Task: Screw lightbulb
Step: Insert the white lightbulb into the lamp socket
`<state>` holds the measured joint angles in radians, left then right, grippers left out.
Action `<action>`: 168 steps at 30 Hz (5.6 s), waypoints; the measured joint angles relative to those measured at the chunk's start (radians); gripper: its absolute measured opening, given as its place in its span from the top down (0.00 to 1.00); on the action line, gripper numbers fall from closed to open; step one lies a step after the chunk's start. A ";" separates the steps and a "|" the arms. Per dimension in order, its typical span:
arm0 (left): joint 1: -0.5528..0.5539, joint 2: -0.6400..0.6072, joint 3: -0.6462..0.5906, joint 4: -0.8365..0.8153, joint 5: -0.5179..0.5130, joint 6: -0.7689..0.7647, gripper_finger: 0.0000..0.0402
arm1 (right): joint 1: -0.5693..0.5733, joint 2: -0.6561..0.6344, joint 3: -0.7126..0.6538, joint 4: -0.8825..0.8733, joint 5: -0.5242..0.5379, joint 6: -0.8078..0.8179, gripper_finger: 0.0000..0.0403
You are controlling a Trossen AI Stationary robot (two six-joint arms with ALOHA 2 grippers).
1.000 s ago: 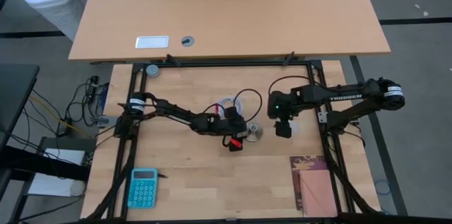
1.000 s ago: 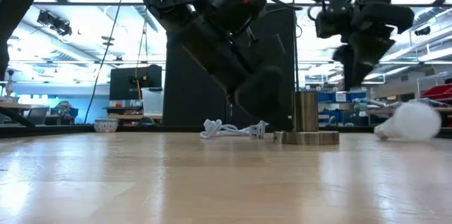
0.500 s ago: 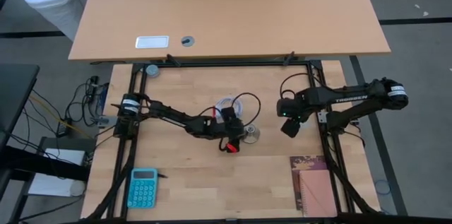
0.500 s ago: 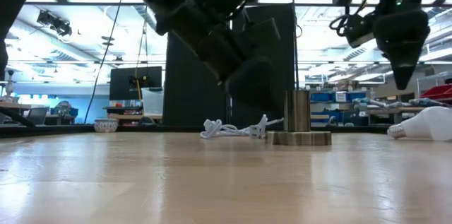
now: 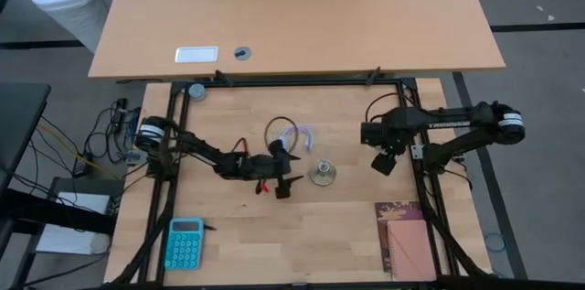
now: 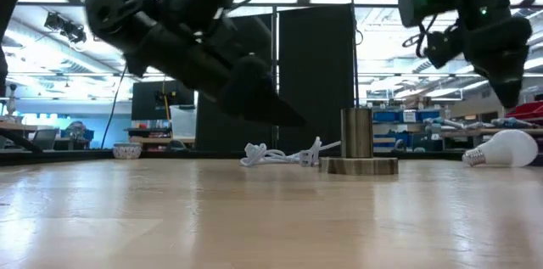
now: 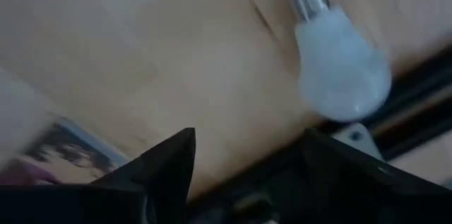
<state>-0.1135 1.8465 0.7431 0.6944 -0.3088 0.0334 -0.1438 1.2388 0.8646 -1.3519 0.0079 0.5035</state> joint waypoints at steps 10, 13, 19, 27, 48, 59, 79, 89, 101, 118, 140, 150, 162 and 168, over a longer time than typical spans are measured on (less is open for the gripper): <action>0.004 0.000 -0.167 0.296 -0.016 -0.070 0.27 | -0.141 0.184 0.036 -0.027 0.114 -0.323 0.22; 0.004 0.000 -0.174 0.297 -0.015 -0.092 0.27 | -0.147 0.239 0.091 -0.056 0.209 -0.384 0.22; 0.004 0.000 -0.173 0.298 -0.018 -0.098 0.27 | -0.201 0.264 0.173 0.005 0.295 -0.284 0.23; 0.003 0.000 -0.173 0.296 -0.023 -0.158 0.27 | -0.301 0.140 0.119 0.251 0.255 -0.090 0.23; -0.001 0.000 -0.172 0.201 0.038 -0.251 0.27 | -0.319 0.023 -0.230 0.649 0.295 0.342 0.22; -0.007 0.000 -0.172 0.197 0.049 -0.248 0.27 | -0.357 0.051 -0.274 0.772 0.338 0.367 0.22; -0.006 0.001 -0.175 0.170 0.048 -0.244 0.27 | -0.399 0.218 -0.270 0.997 0.327 0.115 0.24; -0.006 0.001 -0.175 0.166 0.036 -0.244 0.27 | -0.389 0.205 -0.270 0.946 0.298 0.089 0.29; -0.006 0.001 -0.175 0.164 0.033 -0.244 0.27 | -0.380 0.203 -0.272 0.937 0.265 0.060 0.58; -0.008 0.001 -0.184 0.229 -0.043 -0.227 0.27 | -0.209 0.079 -0.277 1.037 0.272 0.054 0.59; -0.011 0.001 -0.108 0.454 -0.014 -0.217 0.29 | 0.515 0.065 -0.295 1.487 0.881 0.043 0.59; 0.022 0.001 -0.011 0.387 -0.003 -0.252 0.29 | 0.566 0.065 -0.547 2.132 0.886 -0.214 0.58; 0.022 0.001 -0.010 0.346 0.011 -0.322 0.29 | 0.525 0.065 -0.573 2.208 0.780 -0.349 0.58; 0.016 0.001 -0.010 0.333 0.014 -0.393 0.29 | 0.514 0.065 -0.573 2.265 0.753 -0.372 0.58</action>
<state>-0.0971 1.8473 0.7330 1.0278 -0.2947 -0.3599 0.3699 1.3037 0.2920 0.9135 0.7609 0.1318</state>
